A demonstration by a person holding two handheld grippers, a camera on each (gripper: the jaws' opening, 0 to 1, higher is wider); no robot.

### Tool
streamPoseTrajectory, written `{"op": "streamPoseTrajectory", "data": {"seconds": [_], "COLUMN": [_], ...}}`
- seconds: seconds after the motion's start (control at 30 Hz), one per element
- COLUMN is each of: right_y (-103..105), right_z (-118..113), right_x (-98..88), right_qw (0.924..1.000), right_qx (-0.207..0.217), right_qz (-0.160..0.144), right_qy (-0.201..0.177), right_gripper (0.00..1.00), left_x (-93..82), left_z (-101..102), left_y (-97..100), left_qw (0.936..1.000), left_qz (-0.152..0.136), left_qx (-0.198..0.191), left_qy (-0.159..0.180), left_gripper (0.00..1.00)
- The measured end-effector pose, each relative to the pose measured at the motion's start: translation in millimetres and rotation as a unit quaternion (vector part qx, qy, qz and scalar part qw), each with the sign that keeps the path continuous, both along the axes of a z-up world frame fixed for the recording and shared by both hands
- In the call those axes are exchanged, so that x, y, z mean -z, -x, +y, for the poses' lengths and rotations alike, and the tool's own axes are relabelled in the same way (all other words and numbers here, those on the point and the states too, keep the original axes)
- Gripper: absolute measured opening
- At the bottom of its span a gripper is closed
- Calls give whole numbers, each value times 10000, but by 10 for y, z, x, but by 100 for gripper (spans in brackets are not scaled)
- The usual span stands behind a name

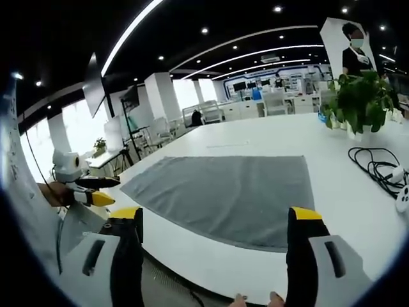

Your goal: Fold the towel on the table until its edges align and the towel forms a compact rectangular stack.

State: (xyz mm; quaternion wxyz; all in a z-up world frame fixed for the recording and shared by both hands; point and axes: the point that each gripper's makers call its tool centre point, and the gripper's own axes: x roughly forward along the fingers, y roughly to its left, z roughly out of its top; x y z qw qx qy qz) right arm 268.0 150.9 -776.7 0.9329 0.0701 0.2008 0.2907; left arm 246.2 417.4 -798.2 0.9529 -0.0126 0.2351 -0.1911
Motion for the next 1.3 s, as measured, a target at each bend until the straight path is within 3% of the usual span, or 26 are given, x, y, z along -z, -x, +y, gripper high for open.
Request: {"op": "streamPoseTrajectory", "data": {"seconds": [1.3], "right_y": [-12], "right_z": [-29], "right_x": [3], "right_qw": [10000], "right_qx": [63], "right_qz": [-13], "right_qy": [-70], "right_gripper": [93], "left_x": [47], "left_z": [-13], "left_y": [39], "left_qw": [9998], "left_qz": [132], "left_qx": [107], "left_qy": [-57], "left_gripper": [89]}}
